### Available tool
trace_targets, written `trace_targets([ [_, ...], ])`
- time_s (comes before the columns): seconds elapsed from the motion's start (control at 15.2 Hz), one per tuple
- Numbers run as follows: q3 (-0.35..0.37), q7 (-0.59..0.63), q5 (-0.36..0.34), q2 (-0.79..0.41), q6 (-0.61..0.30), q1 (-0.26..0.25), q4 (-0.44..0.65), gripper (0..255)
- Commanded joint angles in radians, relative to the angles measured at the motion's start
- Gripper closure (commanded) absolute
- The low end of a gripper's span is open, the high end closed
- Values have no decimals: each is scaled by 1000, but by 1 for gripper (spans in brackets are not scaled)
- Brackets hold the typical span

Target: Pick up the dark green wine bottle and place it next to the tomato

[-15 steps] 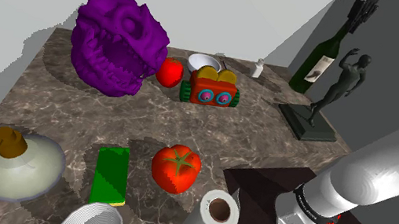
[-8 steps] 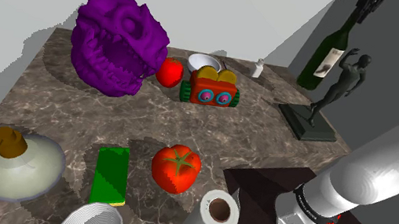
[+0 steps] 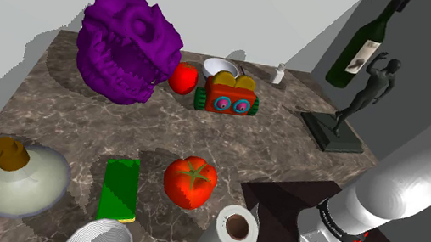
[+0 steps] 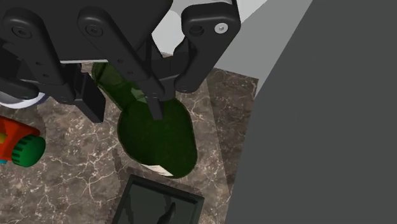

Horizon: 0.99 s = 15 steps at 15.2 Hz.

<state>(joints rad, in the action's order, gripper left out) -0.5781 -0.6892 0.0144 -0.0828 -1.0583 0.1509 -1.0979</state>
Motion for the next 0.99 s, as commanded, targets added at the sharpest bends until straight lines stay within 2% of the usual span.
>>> trace_targets([
  [0.0,-10,-17,19,-33,43,17,70,255],
  [0.13,-16,-27,36,-59,72,31,122,255],
  [0.26,20,49,-17,37,44,-37,12,255],
  [0.46,82,162,-66,153,22,-107,-113,255],
  [0.92,239,402,-91,338,8,-189,-305,255],
])
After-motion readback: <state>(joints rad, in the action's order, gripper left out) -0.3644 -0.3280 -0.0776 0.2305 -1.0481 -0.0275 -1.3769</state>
